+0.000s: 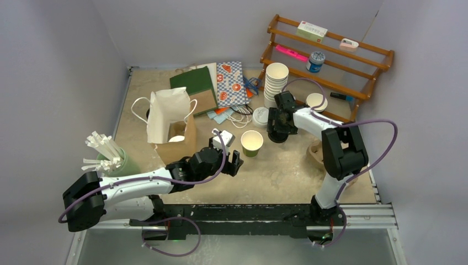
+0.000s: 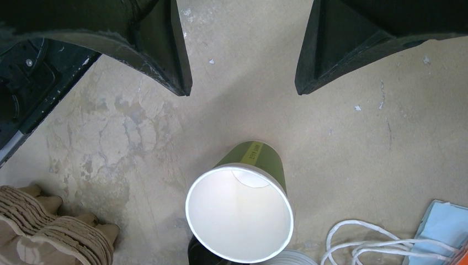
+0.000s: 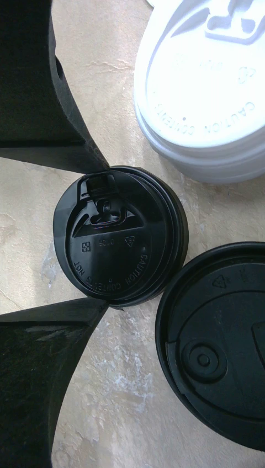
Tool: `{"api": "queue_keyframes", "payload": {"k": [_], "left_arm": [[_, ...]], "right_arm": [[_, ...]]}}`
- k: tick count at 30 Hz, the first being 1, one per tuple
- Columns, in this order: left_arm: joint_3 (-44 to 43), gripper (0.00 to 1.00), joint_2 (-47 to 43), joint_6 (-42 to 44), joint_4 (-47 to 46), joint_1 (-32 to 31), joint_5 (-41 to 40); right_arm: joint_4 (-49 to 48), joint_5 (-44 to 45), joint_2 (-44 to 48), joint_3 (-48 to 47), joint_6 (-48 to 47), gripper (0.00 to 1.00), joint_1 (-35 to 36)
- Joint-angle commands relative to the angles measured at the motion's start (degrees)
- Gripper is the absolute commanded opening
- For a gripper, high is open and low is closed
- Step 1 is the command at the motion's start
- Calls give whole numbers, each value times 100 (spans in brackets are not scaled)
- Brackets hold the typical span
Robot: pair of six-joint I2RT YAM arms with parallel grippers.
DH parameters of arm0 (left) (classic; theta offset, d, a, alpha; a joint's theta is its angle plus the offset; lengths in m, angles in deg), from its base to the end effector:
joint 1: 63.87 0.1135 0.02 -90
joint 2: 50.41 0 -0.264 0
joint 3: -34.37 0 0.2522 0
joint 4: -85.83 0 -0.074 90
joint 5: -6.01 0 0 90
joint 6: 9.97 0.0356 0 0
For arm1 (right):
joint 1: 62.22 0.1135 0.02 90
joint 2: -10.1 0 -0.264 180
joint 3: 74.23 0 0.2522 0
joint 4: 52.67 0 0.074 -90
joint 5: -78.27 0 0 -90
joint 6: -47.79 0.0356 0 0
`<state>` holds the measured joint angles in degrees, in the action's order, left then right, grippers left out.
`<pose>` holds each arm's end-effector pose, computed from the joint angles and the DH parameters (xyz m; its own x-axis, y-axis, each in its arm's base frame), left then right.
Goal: Pack the takeout coffee
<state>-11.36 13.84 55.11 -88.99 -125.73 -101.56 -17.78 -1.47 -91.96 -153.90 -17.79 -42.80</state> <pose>0.1242 -0.2095 0.2278 -0.4712 0.0293 -0.8815 0.5643 0.7782 -0.2758 0.3485 0.1161 0.1839 -0.8202 0.1422 -0.5541 0.1128 0.9898 0.0870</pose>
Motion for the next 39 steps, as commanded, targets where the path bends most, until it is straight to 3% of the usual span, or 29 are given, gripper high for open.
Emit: {"api": "queue_keyframes", "payload": {"k": [1,15,20,25,39], "left_arm": [[-169,72,-123,-3,-83,39,16],[-231,72,-7,25,-76,54,-59],[-175,65,-32,-188,-32,757,785],[-292,63,-38,-36,99,958,817],[-665,32,368,-410,-337,1701,1705]], "right_arm": [[128,-129,345,-186,29,79,-25],[552,-4,1420,-175,-279,75,30],[766,-294,2008,-65,-367,72,243],[1159,-586,2472,-143,-469,69,614],[1177,-1447,2557,-119,-764,67,1228]]}}
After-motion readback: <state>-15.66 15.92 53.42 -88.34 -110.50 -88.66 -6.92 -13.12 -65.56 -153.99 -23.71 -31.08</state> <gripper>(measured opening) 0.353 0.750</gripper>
